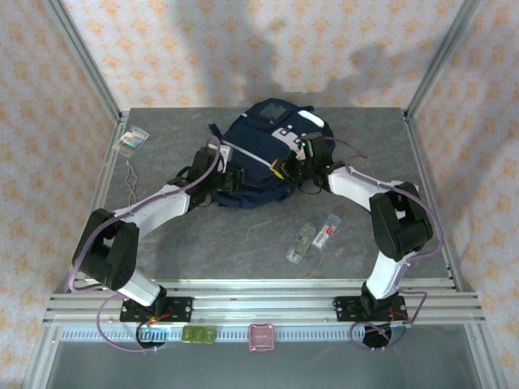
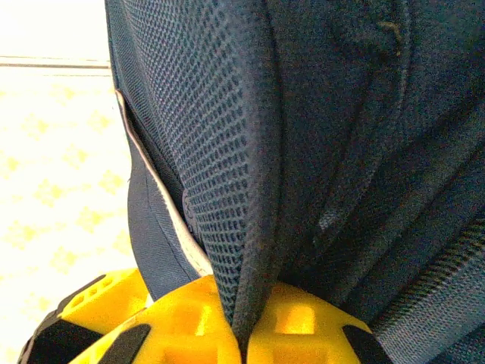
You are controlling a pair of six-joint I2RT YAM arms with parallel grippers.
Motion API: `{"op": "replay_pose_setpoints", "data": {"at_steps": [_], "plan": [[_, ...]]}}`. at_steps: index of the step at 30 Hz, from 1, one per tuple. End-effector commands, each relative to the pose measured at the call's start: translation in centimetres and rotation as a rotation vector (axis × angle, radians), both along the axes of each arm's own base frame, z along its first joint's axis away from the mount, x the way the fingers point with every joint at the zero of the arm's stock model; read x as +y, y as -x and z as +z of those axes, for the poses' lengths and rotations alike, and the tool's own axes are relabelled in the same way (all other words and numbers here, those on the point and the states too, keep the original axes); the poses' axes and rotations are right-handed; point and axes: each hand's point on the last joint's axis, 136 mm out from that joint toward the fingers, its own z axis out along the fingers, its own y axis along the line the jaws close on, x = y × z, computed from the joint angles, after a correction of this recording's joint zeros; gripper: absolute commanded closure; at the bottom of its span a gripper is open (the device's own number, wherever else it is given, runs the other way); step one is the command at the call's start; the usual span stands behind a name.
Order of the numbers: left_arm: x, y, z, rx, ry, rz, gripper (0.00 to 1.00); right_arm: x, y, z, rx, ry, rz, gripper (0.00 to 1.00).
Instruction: Pack the student bag
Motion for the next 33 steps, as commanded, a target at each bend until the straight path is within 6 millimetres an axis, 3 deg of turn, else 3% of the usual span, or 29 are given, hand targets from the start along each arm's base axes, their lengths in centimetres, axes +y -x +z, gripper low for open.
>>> {"op": "replay_pose_setpoints", "data": {"at_steps": [1,7,10,12,13,16,19,22,25,27,33], "plan": [[-1.2,-1.1,0.3,-0.018,-0.022,-0.094,0.43,0.3,-1.5,4.2,-0.146,-0.043,0.022,1.0],[-1.0,-2.4,-1.1,0.003,-0.125,-0.128,0.43,0.6,-1.4,4.5,-0.153,-0.051,0.043,1.0],[-1.0,-2.8,-1.0,-0.015,-0.137,-0.136,0.48,0.7,-1.2,4.2,-0.147,-0.055,0.051,1.0],[-1.0,-3.2,-0.9,-0.018,-0.141,-0.148,0.75,0.7,-1.1,3.9,-0.144,-0.05,0.052,1.0],[-1.1,-3.3,-0.7,-0.021,-0.134,-0.152,0.78,0.7,-1.1,4.0,-0.145,-0.05,0.053,1.0],[-1.2,-3.7,-0.4,-0.024,-0.123,-0.169,0.61,0.7,-1.1,4.0,-0.147,-0.049,0.055,1.0],[-1.4,-3.8,-0.9,-0.012,-0.137,-0.196,0.57,0.8,-1.2,4.1,-0.145,-0.054,0.058,1.0],[-1.7,-4.1,-1.5,-0.009,-0.144,-0.209,0.6,1.0,-1.2,4.1,-0.141,-0.063,0.063,1.0],[-2.2,-4.4,-2.0,-0.016,-0.146,-0.228,0.89,1.0,-1.1,4.0,-0.135,-0.069,0.062,1.0],[-2.0,-4.9,-2.1,-0.019,-0.167,-0.204,1.0,1.0,-1.1,3.9,-0.133,-0.071,0.059,1.0],[1.6,-5.9,-2.0,-0.01,-0.182,-0.044,1.0,0.3,-0.8,3.3,-0.128,-0.056,0.035,1.0]]}}
